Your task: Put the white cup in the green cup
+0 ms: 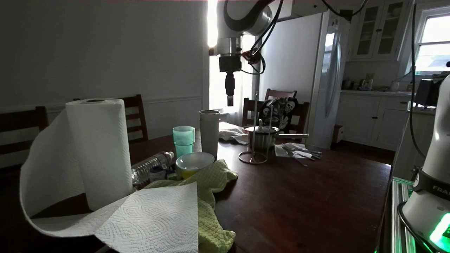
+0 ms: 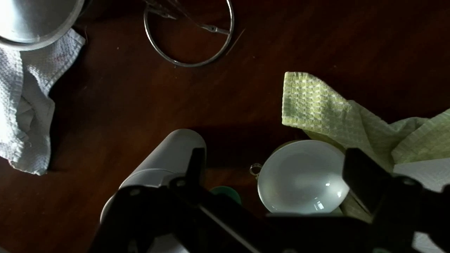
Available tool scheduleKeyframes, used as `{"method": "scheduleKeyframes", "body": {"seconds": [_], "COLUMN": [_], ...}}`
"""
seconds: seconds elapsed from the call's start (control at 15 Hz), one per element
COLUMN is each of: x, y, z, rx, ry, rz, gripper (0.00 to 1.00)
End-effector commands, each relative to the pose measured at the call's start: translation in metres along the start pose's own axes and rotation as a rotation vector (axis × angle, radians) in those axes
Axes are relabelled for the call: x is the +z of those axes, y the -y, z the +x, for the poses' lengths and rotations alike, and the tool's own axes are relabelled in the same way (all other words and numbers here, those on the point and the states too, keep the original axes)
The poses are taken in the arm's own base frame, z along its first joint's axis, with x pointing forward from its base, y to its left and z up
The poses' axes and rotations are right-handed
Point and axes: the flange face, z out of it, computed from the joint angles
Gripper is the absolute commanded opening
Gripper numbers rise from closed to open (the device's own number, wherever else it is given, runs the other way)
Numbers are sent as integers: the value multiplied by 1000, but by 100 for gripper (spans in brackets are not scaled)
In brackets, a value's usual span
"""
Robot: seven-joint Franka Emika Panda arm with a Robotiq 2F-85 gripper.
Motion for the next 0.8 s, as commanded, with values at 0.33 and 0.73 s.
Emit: {"method": "scheduleKeyframes", "body": {"seconds": [0.33,0.73], "x": [15,21], "y": [-20,-36], "z": [37,59], "rx": [-136,-211], "ry": [-19,-56], "rz": [-59,-58], "gripper": [100,100]}}
